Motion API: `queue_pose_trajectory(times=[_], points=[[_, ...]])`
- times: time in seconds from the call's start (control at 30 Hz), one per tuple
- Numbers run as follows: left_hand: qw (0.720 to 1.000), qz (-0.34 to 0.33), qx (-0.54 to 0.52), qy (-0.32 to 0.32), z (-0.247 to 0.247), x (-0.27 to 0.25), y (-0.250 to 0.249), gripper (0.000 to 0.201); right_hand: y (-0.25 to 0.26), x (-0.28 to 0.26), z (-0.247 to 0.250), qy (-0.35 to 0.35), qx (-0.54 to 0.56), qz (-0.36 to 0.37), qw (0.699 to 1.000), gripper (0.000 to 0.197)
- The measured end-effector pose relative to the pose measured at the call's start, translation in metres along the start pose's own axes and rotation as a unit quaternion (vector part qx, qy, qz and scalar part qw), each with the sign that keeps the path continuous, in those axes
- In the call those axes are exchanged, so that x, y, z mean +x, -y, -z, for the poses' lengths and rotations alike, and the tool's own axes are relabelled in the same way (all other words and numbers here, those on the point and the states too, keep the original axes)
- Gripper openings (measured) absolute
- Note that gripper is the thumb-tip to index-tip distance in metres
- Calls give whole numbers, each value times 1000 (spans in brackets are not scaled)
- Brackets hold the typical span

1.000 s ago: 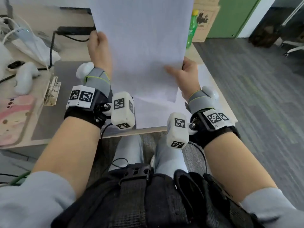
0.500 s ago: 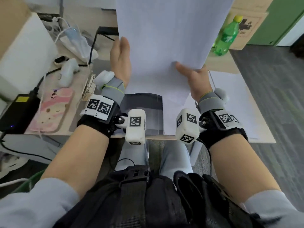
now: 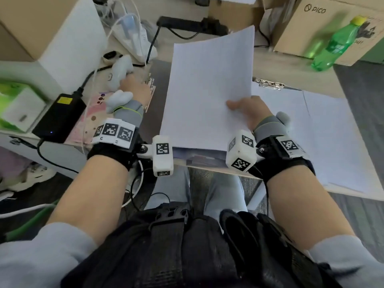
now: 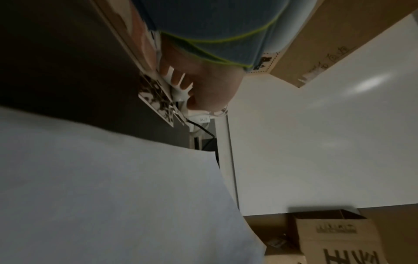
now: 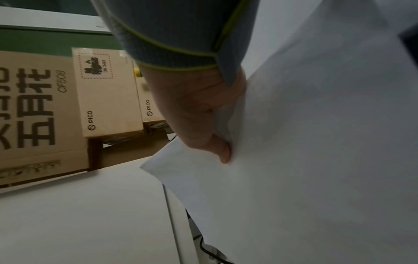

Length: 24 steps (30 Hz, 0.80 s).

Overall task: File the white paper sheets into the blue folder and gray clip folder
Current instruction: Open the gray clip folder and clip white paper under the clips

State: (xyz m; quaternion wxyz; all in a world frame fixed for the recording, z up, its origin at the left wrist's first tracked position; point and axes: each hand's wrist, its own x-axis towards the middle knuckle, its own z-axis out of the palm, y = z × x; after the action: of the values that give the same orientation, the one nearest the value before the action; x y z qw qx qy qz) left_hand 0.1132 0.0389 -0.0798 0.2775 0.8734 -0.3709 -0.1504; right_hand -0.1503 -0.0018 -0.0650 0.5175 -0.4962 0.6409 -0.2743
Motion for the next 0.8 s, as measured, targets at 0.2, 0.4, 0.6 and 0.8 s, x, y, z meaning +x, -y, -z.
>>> queue_pose_trajectory(times=[0.2,0.4,0.6,0.8], points=[[997,-18,0,77,-9,-7,17,10,-4,-5,-11,8,-29,-40,999,47],[988,-38,-131,68,-8,-8,15,28,-1,-4,-12,-4,-29,-52,998,52],[955,-17,-267,128,-26,-19,2,34,1,-5,-7,-2,-58,-70,996,61],[930,18,-313,191,-29,-19,5,40,-9,-9,-4,-4,-76,-82,994,39]])
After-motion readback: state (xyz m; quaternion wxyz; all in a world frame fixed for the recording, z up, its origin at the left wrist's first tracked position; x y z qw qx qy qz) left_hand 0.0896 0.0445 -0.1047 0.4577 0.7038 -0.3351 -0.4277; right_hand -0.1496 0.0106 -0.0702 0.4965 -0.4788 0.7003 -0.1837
